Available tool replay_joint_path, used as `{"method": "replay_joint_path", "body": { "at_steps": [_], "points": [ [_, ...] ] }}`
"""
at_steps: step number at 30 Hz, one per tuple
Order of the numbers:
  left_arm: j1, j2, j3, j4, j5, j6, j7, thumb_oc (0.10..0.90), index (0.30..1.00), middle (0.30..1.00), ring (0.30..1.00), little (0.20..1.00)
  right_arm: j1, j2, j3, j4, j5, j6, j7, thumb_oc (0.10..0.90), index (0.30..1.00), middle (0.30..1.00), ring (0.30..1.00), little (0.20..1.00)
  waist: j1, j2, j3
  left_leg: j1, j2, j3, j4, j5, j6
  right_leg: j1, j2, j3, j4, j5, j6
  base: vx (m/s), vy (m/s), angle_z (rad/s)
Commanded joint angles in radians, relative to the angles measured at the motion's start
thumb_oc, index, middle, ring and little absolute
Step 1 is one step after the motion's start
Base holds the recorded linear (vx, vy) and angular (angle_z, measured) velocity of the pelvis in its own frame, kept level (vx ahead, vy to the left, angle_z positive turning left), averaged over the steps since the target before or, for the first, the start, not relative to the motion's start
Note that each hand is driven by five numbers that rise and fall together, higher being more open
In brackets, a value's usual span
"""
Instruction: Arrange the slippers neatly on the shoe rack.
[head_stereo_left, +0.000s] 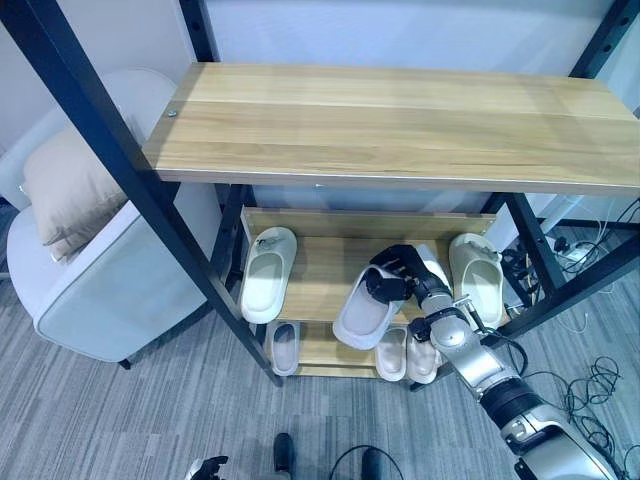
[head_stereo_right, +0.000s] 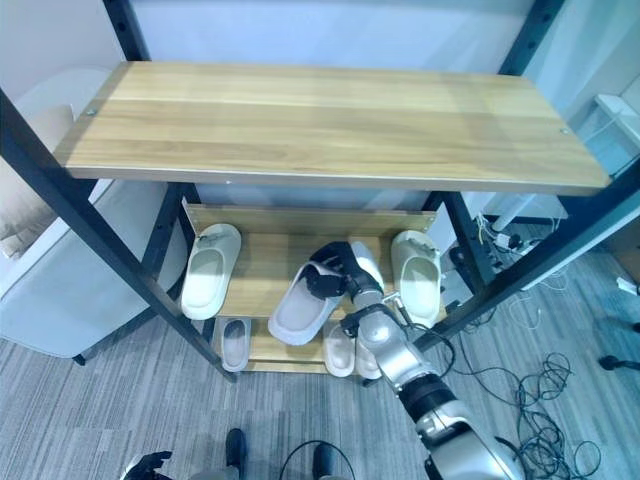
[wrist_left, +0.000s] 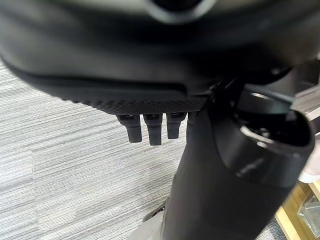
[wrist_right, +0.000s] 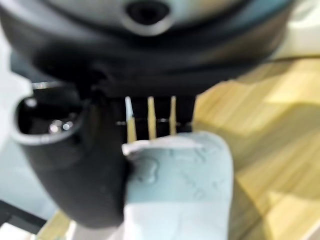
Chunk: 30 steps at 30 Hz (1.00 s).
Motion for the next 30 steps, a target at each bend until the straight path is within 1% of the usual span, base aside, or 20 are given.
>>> {"method": "replay_joint_path", "body": {
  "at_steps": [1, 6, 8, 9, 10, 13, 15, 17, 19, 21, 22, 24, 25, 27, 28, 29, 30],
  "points": [
    [-0.05, 0.004, -0.028, 0.059, 0.033, 0.001, 0.027, 0.8, 0.9, 0.9, 0.9, 0.9, -0.017, -0.046, -0.096, -0.091, -0.104, -0.053, -0.057, 0.4, 0.3, 0.3, 0.3, 0.3, 0.019, -0.006, -0.013, 0.031, -0.013, -0.016, 0.006, -0.133, -0.026, 0.012, -0.029, 0.06, 0.013, -0.129, 0.041, 0.0, 0.0, 0.0],
    [-0.048, 0.004, -0.016, 0.05, 0.056, -0.006, 0.027, 0.8, 0.9, 0.9, 0.9, 0.9, 0.039, -0.105, -0.139, -0.242, -0.217, -0.088, -0.066, 0.4, 0.3, 0.3, 0.3, 0.3, 0.013, -0.005, -0.009, 0.037, -0.011, -0.016, 0.006, -0.136, -0.026, 0.019, -0.026, 0.061, 0.013, -0.131, 0.042, 0.0, 0.0, 0.0],
    [-0.049, 0.004, -0.009, 0.048, 0.067, -0.01, 0.029, 0.8, 0.9, 0.9, 0.9, 0.9, 0.074, -0.124, -0.164, -0.335, -0.249, -0.11, -0.067, 0.4, 0.3, 0.3, 0.3, 0.3, 0.007, -0.006, -0.006, 0.041, -0.01, -0.014, 0.006, -0.137, -0.026, 0.023, -0.025, 0.06, 0.013, -0.131, 0.042, 0.0, 0.0, 0.0],
    [-0.049, 0.004, -0.01, 0.048, 0.067, -0.01, 0.029, 0.8, 0.9, 0.9, 0.9, 0.9, 0.076, -0.124, -0.166, -0.337, -0.249, -0.109, -0.066, 0.4, 0.3, 0.3, 0.3, 0.3, 0.008, -0.006, -0.006, 0.041, -0.01, -0.014, 0.006, -0.137, -0.026, 0.023, -0.025, 0.06, 0.013, -0.131, 0.042, 0.0, 0.0, 0.0],
    [-0.047, 0.003, -0.006, 0.048, 0.072, -0.011, 0.03, 0.8, 0.9, 0.9, 0.9, 0.9, 0.101, -0.132, -0.176, -0.401, -0.258, -0.127, -0.06, 0.4, 0.3, 0.3, 0.3, 0.3, 0.003, -0.007, -0.005, 0.045, -0.01, -0.012, 0.006, -0.139, -0.026, 0.026, -0.024, 0.061, 0.013, -0.131, 0.042, 0.0, 0.0, 0.0],
    [-0.045, 0.001, -0.005, 0.047, 0.073, -0.012, 0.027, 0.8, 0.9, 0.9, 0.9, 0.9, 0.129, -0.136, -0.183, -0.451, -0.251, -0.139, -0.048, 0.4, 0.3, 0.3, 0.3, 0.3, 0.0, -0.008, -0.007, 0.049, -0.009, -0.011, 0.006, -0.14, -0.026, 0.03, -0.023, 0.061, 0.013, -0.132, 0.042, -0.01, -0.004, -0.04],
    [-0.044, 0.0, -0.001, 0.047, 0.074, -0.012, 0.026, 0.8, 0.9, 0.9, 0.9, 0.9, 0.158, -0.133, -0.189, -0.496, -0.226, -0.155, -0.032, 0.4, 0.3, 0.3, 0.3, 0.3, -0.004, -0.009, -0.008, 0.053, -0.007, -0.008, 0.006, -0.141, -0.025, 0.033, -0.023, 0.062, 0.013, -0.132, 0.042, 0.0, 0.0, 0.0],
    [-0.045, -0.002, 0.001, 0.046, 0.074, -0.013, 0.025, 0.8, 0.9, 0.9, 0.9, 0.9, 0.193, -0.12, -0.194, -0.542, -0.173, -0.178, -0.014, 0.4, 0.3, 0.3, 0.3, 0.3, -0.009, -0.011, -0.01, 0.058, -0.006, -0.006, 0.006, -0.142, -0.025, 0.034, -0.023, 0.064, 0.013, -0.131, 0.042, 0.0, 0.0, 0.0],
    [-0.044, -0.002, 0.0, 0.046, 0.074, -0.013, 0.025, 0.8, 0.9, 0.9, 0.9, 0.9, 0.195, -0.121, -0.196, -0.544, -0.173, -0.178, -0.013, 0.4, 0.3, 0.3, 0.3, 0.3, -0.008, -0.011, -0.01, 0.058, -0.007, -0.006, 0.006, -0.142, -0.025, 0.034, -0.023, 0.064, 0.013, -0.131, 0.042, 0.0, 0.0, 0.0],
    [-0.056, -0.008, 0.0, 0.046, 0.071, -0.018, 0.019, 0.8, 0.9, 0.9, 0.9, 0.9, 0.256, -0.116, -0.213, -0.636, -0.101, -0.213, 0.026, 0.4, 0.3, 0.3, 0.3, 0.3, -0.02, -0.012, -0.013, 0.063, -0.005, -0.002, 0.006, -0.145, -0.024, 0.035, -0.022, 0.067, 0.013, -0.13, 0.043, 0.0, 0.0, 0.0],
    [-0.058, -0.012, -0.002, 0.041, 0.068, -0.018, 0.017, 0.8, 0.9, 0.9, 0.9, 0.9, 0.271, -0.108, -0.215, -0.656, -0.072, -0.214, 0.037, 0.4, 0.3, 0.3, 0.3, 0.3, -0.023, -0.012, -0.015, 0.064, -0.005, 0.0, 0.006, -0.145, -0.023, 0.035, -0.022, 0.07, 0.013, -0.13, 0.043, 0.0, 0.0, 0.0],
    [-0.054, -0.025, -0.002, 0.039, 0.055, -0.021, 0.016, 0.8, 0.9, 0.9, 0.9, 0.9, 0.31, -0.096, -0.215, -0.675, -0.029, -0.233, 0.056, 0.4, 0.3, 0.3, 0.3, 0.3, -0.025, -0.012, -0.019, 0.067, -0.003, 0.003, 0.006, -0.147, -0.022, 0.037, -0.021, 0.072, 0.013, -0.131, 0.043, 0.0, 0.003, -0.02],
    [-0.053, -0.025, -0.003, 0.039, 0.055, -0.021, 0.016, 0.8, 0.9, 0.9, 0.9, 0.9, 0.311, -0.096, -0.216, -0.676, -0.029, -0.233, 0.056, 0.4, 0.3, 0.3, 0.3, 0.3, -0.025, -0.012, -0.02, 0.067, -0.003, 0.003, 0.006, -0.147, -0.022, 0.037, -0.021, 0.072, 0.013, -0.131, 0.043, -0.02, 0.002, -0.04],
    [-0.045, -0.039, -0.009, 0.044, 0.053, -0.021, 0.008, 0.8, 0.9, 0.9, 0.9, 0.9, 0.356, -0.075, -0.204, -0.702, 0.033, -0.252, 0.091, 0.4, 0.3, 0.3, 0.3, 0.3, -0.03, -0.015, -0.025, 0.069, -0.003, 0.004, 0.006, -0.147, -0.022, 0.039, -0.018, 0.073, 0.013, -0.13, 0.042, -0.01, 0.001, -0.02],
    [-0.044, -0.039, -0.01, 0.044, 0.053, -0.021, 0.008, 0.8, 0.9, 0.9, 0.9, 0.9, 0.358, -0.075, -0.205, -0.704, 0.034, -0.252, 0.092, 0.4, 0.3, 0.3, 0.3, 0.3, -0.029, -0.015, -0.026, 0.069, -0.003, 0.004, 0.006, -0.147, -0.022, 0.039, -0.018, 0.073, 0.013, -0.13, 0.042, 0.0, 0.0, 0.0],
    [-0.036, -0.044, -0.011, 0.046, 0.054, -0.023, 0.0, 0.8, 0.9, 0.9, 0.9, 0.9, 0.395, -0.072, -0.211, -0.728, 0.074, -0.265, 0.109, 0.4, 0.3, 0.3, 0.3, 0.3, -0.033, -0.015, -0.027, 0.071, -0.003, 0.004, 0.006, -0.147, -0.022, 0.04, -0.018, 0.076, 0.013, -0.131, 0.041, 0.0, 0.0, 0.0],
    [-0.033, -0.045, -0.012, 0.046, 0.056, -0.025, -0.004, 0.8, 0.9, 0.9, 0.9, 0.9, 0.412, -0.07, -0.215, -0.737, 0.084, -0.27, 0.119, 0.4, 0.3, 0.3, 0.3, 0.3, -0.035, -0.015, -0.029, 0.071, -0.003, 0.005, 0.006, -0.148, -0.022, 0.041, -0.018, 0.076, 0.013, -0.131, 0.041, -0.03, -0.001, 0.01]
  ]
}}
